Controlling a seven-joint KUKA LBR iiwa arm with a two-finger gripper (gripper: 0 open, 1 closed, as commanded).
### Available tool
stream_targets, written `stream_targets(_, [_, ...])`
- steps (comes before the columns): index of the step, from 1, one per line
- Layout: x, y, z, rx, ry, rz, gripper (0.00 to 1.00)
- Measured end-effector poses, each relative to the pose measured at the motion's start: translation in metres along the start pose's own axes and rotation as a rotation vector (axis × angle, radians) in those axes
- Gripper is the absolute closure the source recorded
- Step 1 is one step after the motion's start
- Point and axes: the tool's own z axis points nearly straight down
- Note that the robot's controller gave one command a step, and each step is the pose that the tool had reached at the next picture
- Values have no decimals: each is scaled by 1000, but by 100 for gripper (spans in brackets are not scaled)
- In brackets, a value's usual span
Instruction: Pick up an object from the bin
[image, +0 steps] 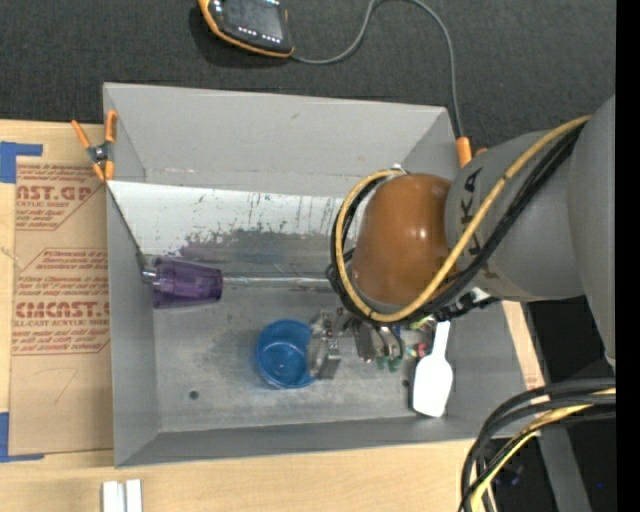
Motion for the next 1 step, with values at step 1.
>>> stream_targets(1, [0,0,0,0,0,0,0])
